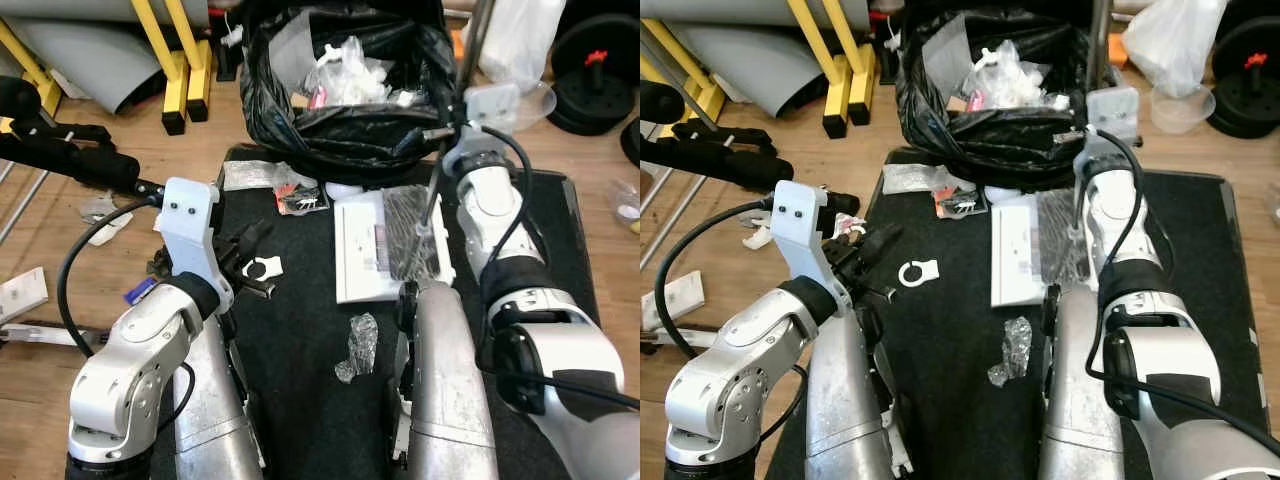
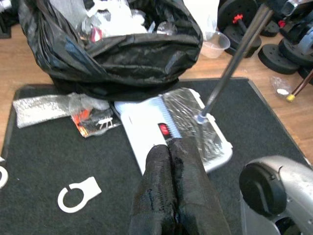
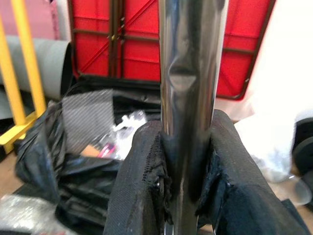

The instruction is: Sweep floor

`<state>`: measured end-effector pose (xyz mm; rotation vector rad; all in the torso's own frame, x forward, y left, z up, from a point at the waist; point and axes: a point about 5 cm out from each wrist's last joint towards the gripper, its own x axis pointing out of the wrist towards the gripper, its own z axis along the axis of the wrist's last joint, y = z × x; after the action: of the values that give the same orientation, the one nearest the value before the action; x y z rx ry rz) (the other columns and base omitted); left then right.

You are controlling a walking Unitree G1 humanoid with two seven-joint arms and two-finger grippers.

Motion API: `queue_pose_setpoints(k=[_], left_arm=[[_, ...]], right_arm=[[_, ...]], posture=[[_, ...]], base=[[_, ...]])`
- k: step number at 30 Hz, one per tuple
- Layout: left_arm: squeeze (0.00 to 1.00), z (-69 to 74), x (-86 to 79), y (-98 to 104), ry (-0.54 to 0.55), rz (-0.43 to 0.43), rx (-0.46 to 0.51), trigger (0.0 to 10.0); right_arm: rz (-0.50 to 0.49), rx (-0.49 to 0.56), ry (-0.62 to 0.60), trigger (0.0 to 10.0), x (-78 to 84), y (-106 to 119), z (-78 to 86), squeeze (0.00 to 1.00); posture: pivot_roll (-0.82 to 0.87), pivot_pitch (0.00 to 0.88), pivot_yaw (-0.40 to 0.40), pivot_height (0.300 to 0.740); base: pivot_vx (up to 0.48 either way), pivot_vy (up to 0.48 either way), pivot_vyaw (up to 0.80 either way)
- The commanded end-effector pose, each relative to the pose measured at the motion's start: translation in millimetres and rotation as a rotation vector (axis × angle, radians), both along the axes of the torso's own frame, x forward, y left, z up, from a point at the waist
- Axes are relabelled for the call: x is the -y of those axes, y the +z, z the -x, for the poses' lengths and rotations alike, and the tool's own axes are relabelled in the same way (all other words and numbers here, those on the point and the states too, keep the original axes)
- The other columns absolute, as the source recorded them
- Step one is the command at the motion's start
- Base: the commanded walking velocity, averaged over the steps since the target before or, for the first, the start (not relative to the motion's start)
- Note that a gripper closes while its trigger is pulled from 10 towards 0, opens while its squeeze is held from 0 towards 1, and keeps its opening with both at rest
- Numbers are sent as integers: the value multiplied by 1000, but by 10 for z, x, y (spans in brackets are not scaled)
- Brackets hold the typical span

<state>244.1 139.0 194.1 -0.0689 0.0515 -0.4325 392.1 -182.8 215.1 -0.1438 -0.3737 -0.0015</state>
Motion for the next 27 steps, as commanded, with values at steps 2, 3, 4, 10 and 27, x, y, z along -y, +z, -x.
queue_pose_setpoints(k=[2,3,4,10,27], left_arm=[[0,34,-13,-41,25,7,-30,10000],[0,38,-11,-41,26,8,-31,10000],[0,41,-9,-41,26,9,-32,10000],[0,49,-6,-39,27,12,-39,10000],[0,9,17,-44,23,17,-45,10000]], right_arm=[[-12,24,36,10000,-67,25,-2,0],[-30,-4,60,10000,-92,-22,-8,0],[-41,-28,79,10000,-112,-69,-9,0],[-57,-57,89,10000,-103,-146,-5,0],[-193,17,253,10000,9,173,111,0]], posture=[[181,237,-8,345],[179,237,-10,340],[179,238,-10,335],[175,239,-9,305],[153,225,-4,300]], base=[[0,0,0],[0,0,0],[0,0,0],[0,0,0],[0,0,0]])
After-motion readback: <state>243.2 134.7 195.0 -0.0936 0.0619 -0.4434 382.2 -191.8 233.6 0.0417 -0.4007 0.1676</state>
